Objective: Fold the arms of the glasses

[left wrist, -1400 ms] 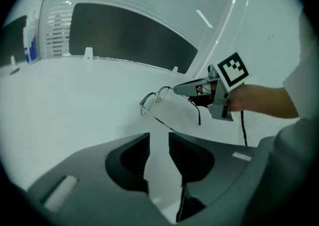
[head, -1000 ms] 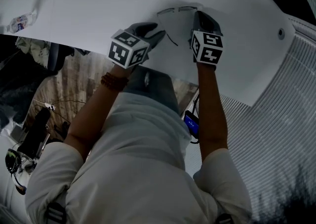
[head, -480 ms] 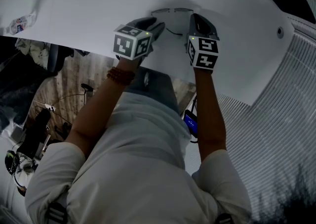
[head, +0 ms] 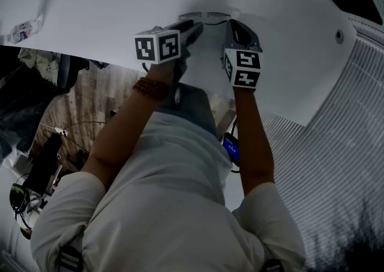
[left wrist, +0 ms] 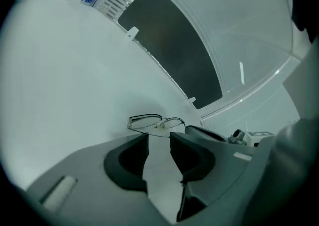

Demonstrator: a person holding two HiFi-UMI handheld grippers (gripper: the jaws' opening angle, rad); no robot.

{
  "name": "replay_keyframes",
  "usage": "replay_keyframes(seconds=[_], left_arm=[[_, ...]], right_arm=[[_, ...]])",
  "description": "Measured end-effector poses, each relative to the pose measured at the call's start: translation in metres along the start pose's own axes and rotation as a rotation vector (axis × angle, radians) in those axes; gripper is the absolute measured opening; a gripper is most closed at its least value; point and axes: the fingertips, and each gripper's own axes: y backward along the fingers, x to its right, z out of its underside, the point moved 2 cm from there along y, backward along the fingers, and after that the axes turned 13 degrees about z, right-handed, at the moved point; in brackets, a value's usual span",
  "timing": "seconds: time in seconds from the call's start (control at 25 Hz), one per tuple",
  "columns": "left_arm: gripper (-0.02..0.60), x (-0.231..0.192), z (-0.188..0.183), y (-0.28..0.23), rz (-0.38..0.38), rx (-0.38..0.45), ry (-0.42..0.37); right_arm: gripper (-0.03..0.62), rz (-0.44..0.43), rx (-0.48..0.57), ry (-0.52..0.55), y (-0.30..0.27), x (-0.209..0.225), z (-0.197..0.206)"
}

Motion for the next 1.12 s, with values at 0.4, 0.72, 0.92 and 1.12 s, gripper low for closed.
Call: replay_keyframes(seconds=[0.4, 0.72, 0.92, 1.12], left_arm=[[0.160, 0.019, 0.018, 0.002, 0.104, -0.032, 0.108], [0.150, 0.039, 0.027, 0.050, -0.085, -0.273, -0.477], [0.156, 0.030, 0.002, 0.030, -0.203, -0.408, -0.860], [0.167, 0.012, 0.024, 0.007, -0.149, -0.591, -0.894]], right_arm=[[0.002, 0.016, -0.004, 0.011, 0.003, 0.004, 0.009], [0.002, 0.023, 0.007, 0.017, 0.004, 0.000, 0.009], [0.002, 0.021, 0.016, 0.029, 0.003, -0.003, 0.009], [0.002, 0.023, 0.015, 0.042, 0.003, -0.001, 0.010]])
